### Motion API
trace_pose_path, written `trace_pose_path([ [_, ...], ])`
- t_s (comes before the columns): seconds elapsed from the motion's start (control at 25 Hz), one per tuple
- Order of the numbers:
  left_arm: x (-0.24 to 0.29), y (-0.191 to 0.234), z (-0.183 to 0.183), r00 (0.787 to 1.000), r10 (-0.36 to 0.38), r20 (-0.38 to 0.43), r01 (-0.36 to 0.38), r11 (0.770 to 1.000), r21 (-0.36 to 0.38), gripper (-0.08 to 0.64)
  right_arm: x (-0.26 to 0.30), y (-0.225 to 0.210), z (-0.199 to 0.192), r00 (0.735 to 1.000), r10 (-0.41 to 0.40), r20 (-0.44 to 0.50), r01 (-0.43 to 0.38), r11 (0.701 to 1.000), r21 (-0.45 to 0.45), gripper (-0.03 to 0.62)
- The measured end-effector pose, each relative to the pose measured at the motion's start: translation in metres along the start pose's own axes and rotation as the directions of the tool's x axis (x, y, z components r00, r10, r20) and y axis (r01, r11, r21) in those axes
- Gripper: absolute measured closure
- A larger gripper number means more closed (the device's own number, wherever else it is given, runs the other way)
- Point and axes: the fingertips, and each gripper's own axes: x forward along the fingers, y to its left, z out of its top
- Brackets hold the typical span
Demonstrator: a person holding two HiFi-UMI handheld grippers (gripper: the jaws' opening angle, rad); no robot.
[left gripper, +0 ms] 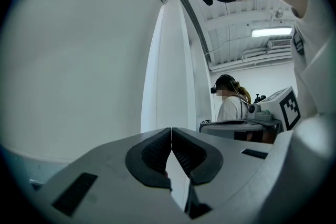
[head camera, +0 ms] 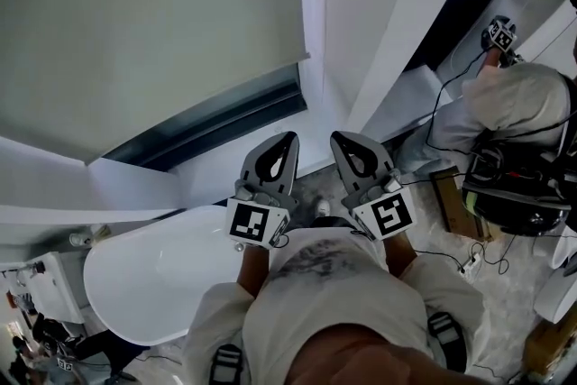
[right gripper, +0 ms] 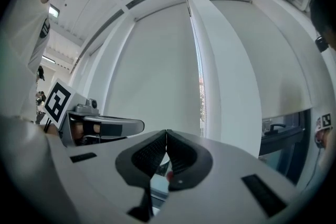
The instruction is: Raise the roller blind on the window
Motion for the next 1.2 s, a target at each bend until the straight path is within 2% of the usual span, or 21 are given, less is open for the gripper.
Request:
trace_pose_path([
  [0.2, 0.020, 0.007, -0.003, 1.000, -0.007, -0.022, 0.006, 1.000, -0.009, 0.552, 0.010, -0.009, -0.001, 1.000, 0.016, 0.003, -0.016, 1.000, 0.018, 0.531],
  [0.68, 0.068, 0.042, -0.004, 0.996, -0.089, 0.000, 0.089, 0.996, -0.002, 0.552, 0.051, -0.022, -0.006, 1.000, -0.016, -0.017, 0.016, 1.000, 0.007, 0.531],
  [0.96, 0.091, 0.056, 0.001, 0.987, -0.159, -0.014, 0.159, 0.987, 0.005, 0.552, 0.072, -0.029, -0.003, 0.997, -0.068, -0.018, 0.069, 0.998, 0.016, 0.531],
  [1.08, 0.099, 0.063, 0.001, 0.982, -0.188, -0.013, 0.188, 0.982, 0.030, 0.552, 0.078, -0.033, -0.001, 0.995, -0.095, -0.015, 0.095, 0.995, 0.016, 0.531],
  [1.2, 0.108, 0.063, -0.002, 0.976, -0.215, -0.024, 0.216, 0.976, 0.011, 0.551, 0.078, -0.038, -0.003, 0.992, -0.124, -0.023, 0.125, 0.992, 0.015, 0.531],
])
